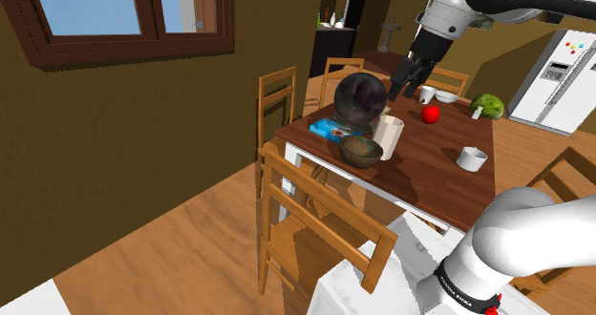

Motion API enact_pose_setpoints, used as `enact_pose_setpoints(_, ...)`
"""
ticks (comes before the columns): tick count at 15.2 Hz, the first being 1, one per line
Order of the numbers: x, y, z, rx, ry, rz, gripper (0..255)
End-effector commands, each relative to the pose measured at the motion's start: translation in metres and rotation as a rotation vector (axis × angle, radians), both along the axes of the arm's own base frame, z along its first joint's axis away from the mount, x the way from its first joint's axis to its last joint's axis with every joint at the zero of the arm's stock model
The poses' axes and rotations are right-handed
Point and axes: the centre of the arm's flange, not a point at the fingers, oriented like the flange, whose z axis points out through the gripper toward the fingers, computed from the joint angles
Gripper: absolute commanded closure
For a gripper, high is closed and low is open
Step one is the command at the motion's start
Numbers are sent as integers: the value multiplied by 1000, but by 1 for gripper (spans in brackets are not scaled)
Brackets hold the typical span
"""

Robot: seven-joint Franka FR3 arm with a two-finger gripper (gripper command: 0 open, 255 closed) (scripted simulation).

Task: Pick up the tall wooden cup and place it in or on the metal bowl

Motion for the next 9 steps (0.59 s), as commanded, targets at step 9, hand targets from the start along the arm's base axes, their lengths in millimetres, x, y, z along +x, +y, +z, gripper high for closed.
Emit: enact_pose_setpoints(9,47,-80,-51,-19,41,28,0)
